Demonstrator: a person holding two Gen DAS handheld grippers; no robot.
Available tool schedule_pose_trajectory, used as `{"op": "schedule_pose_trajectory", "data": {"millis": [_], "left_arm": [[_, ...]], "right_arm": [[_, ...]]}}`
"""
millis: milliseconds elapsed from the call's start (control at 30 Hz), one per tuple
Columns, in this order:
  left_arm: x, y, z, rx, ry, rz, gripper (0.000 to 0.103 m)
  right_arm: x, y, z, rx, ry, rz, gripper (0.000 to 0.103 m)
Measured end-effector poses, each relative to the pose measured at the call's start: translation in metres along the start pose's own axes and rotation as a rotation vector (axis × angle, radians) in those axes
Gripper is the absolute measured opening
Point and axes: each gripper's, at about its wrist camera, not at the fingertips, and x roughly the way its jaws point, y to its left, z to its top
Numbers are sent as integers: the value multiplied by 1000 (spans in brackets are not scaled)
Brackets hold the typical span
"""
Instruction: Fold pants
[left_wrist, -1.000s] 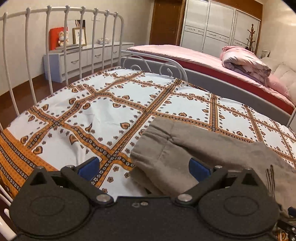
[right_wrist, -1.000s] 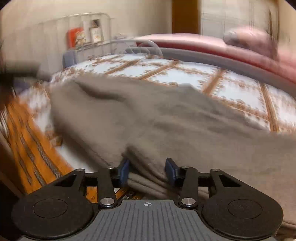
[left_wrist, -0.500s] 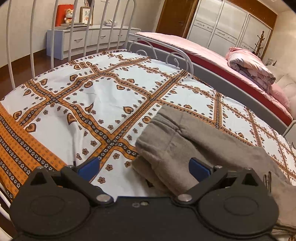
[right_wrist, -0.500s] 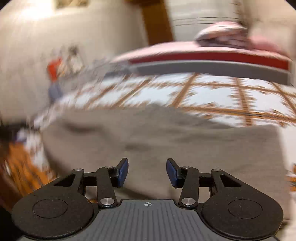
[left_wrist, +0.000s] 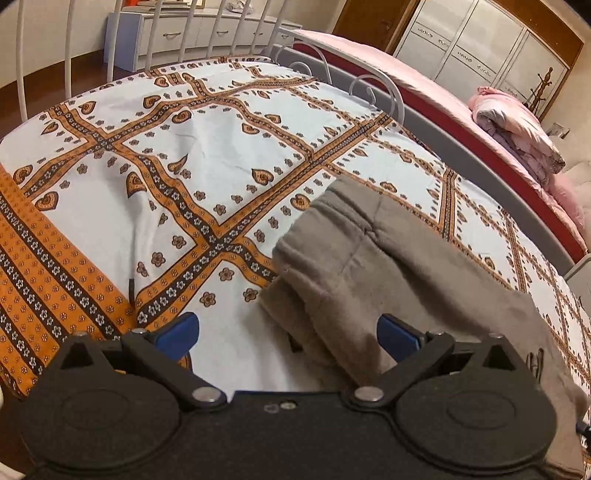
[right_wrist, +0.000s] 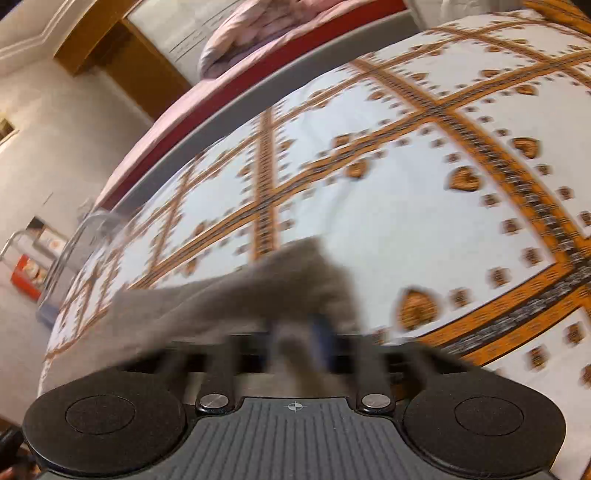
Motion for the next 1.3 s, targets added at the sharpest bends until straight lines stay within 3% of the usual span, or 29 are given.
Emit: {"op": "schedule_pose_trajectory", "data": {"millis": [100,167,233,333,467,500,567,600,633,733,800,867,933,1033,1067,1267,1300], "left_arm": [[4,-1,-1,23,16,15,97],[6,-1,-1,20,21,19,97],[7,-3,-2,22,27,22,97],[7,-4,-5,36,36,34,97],[5,0,-6,26,37,24,97],[5,0,-6,23,37,22,97],[6,0,-6,19,41,22,97],[6,-1,-5,22,42,22,97],[6,-3,-5,26,41,19,97],[3,-4,-6,24,35,10,97],[-3,-1,-7,1,26,-9,97],[-9,4,-8,-22,14,-45,96],[-9,14,-8,-89,14,-101,89],[8,28,-7,-198,80,-162,76],[15,33,-8,-241,103,-197,76],[33,44,-2,-343,86,-322,74],[35,44,-1,-349,86,-347,68]], "right_arm": [[-17,-2,13,3,-65,-9,2],[-22,3,22,-26,-116,42,2],[-9,3,32,-33,-76,69,3],[19,-3,29,-86,-6,16,3],[-4,3,28,-88,-29,42,5],[-13,4,26,-109,-14,49,10],[-37,-2,14,-162,3,59,34],[-46,-7,8,-187,6,62,61],[-53,-10,-1,-216,27,54,68],[-32,-13,-27,-324,211,-56,68],[-38,-13,-35,-337,168,-49,68],[-54,-12,-30,-300,86,44,68],[-63,-11,-28,-292,46,67,73],[-62,-15,-28,-276,52,54,74],[-61,-15,-29,-259,58,63,74],[-58,-5,-32,-282,45,91,74],[-55,-3,-32,-285,46,89,74]]}}
